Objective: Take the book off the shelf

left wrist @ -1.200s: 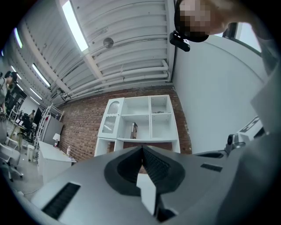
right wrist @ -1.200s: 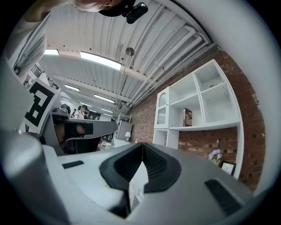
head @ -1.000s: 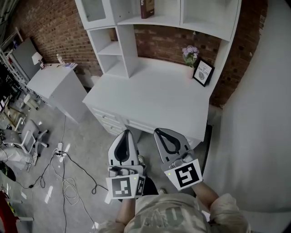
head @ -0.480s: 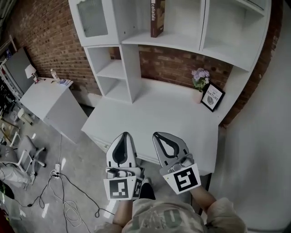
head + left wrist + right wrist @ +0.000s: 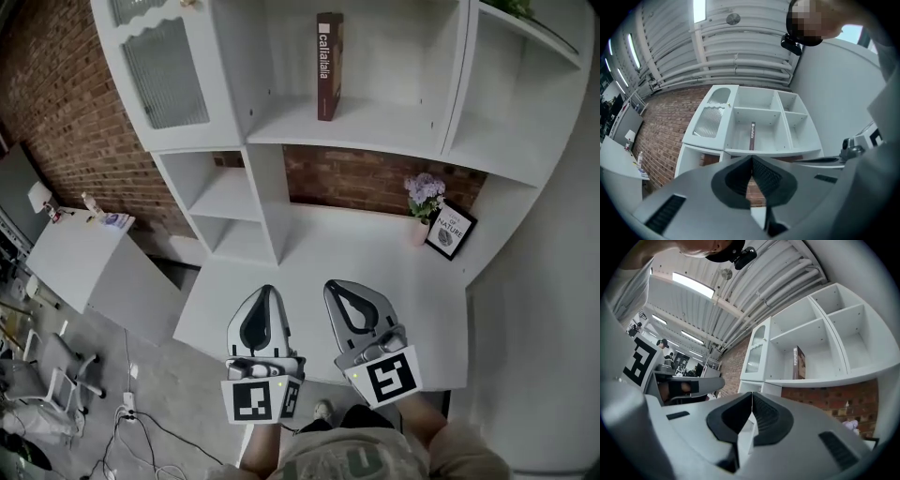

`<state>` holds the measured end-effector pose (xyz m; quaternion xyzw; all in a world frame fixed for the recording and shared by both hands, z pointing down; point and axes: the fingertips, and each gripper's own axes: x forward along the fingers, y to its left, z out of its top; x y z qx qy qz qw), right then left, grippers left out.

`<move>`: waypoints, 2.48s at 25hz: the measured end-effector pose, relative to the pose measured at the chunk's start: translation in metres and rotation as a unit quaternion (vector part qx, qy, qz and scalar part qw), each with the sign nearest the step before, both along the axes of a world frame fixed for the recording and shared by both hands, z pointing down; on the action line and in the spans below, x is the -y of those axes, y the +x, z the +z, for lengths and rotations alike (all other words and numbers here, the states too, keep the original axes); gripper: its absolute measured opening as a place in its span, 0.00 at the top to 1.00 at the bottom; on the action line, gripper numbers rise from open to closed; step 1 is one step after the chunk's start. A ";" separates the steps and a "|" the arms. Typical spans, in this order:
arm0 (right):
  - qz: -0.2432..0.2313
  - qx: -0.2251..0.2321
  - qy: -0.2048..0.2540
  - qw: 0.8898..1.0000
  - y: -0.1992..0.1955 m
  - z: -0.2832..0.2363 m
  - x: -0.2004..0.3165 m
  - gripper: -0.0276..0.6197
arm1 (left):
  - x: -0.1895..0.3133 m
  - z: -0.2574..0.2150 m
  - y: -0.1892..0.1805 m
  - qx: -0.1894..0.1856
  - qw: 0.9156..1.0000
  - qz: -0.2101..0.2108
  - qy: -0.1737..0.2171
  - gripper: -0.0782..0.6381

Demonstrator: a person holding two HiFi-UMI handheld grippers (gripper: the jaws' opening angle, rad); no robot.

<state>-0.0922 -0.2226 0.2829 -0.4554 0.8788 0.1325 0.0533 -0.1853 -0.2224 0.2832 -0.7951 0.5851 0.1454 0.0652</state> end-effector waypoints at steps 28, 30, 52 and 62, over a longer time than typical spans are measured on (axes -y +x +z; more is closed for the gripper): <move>0.007 0.022 -0.004 1.000 0.031 -0.003 0.068 0.93 | 0.058 -0.021 0.034 0.011 1.000 0.003 0.023 0.87; 0.001 0.024 -0.006 1.000 0.031 -0.004 0.070 0.93 | 0.065 -0.031 0.039 0.021 0.999 0.008 0.029 0.87; 0.088 0.038 0.018 0.995 0.115 -0.021 0.090 0.93 | 0.348 -0.184 0.138 0.105 0.990 0.064 -0.071 0.43; 0.121 0.049 -0.004 0.991 0.152 -0.006 0.113 0.93 | 0.410 -0.169 0.159 0.117 0.985 0.042 -0.124 0.43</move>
